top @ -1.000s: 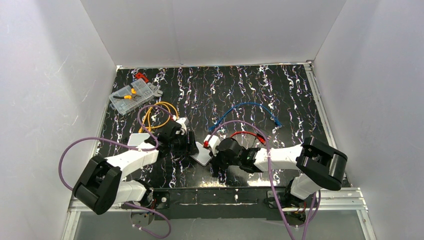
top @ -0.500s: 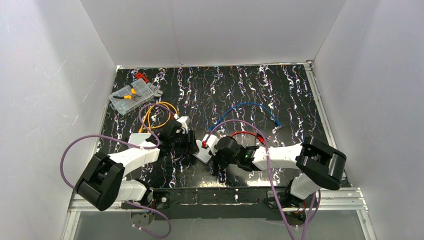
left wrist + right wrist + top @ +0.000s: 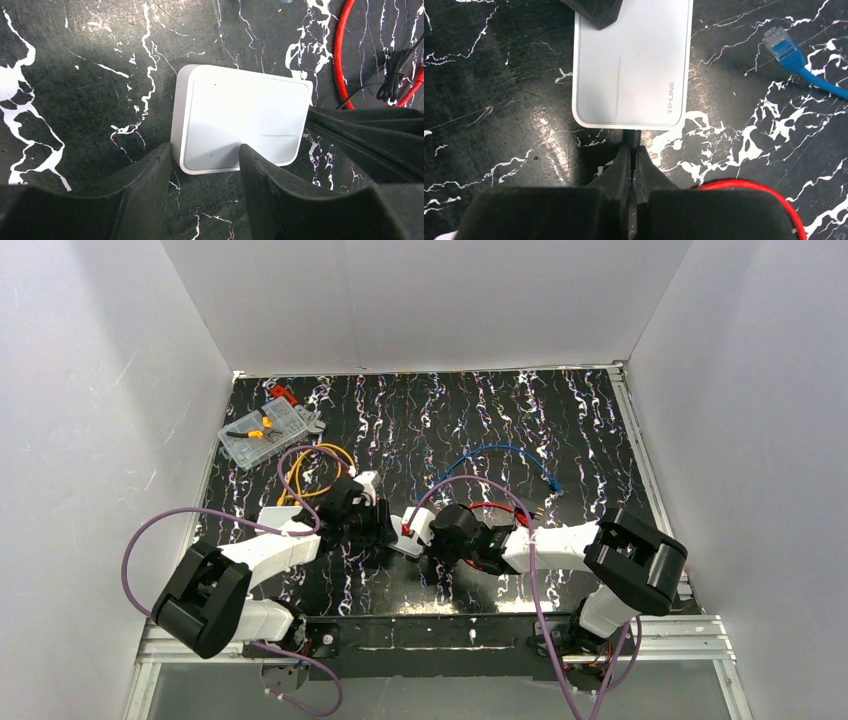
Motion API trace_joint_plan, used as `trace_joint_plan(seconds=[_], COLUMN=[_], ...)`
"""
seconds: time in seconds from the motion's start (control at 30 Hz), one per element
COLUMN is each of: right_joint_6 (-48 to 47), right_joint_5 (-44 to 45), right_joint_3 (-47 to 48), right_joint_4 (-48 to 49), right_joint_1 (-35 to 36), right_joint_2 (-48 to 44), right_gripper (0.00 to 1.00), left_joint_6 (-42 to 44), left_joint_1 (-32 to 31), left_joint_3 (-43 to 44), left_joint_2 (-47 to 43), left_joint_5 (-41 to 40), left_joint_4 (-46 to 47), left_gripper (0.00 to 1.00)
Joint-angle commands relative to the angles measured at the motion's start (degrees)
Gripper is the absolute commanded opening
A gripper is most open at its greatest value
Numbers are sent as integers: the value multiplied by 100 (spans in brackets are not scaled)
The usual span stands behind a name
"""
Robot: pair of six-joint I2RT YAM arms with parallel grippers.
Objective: Insert the plug into the switch port
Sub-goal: Insert the power into the switch port.
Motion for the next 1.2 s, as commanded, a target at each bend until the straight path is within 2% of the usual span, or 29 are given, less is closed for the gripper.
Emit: trace_joint_plan(seconds=[0.0, 0.27, 0.37, 0.9, 1.17], right_joint_6=[-679, -1683, -1902, -1844, -1435], right_joint_5=[-945, -2514, -2776, -2607, -2258], right_joint_3=[377, 537, 778, 565, -54], right_joint_4=[1415, 1254, 966, 636, 797], right_joint_1=[-42, -242, -275, -306, -292], right_joint_2=[12, -32, 86, -330, -569], right_gripper=[1, 1, 1, 1, 1], left_joint_6=[-30, -11, 1, -273, -652], left_joint_1=[-184, -239, -276, -408, -409], left_joint_3=[19, 93, 105, -4, 111], left_joint_2=[233, 300, 294, -42, -443], left_joint_5=[797, 884, 887, 841, 398], left_joint_4=[-130, -129, -148, -285, -927], left_gripper=[49, 47, 47, 46, 62])
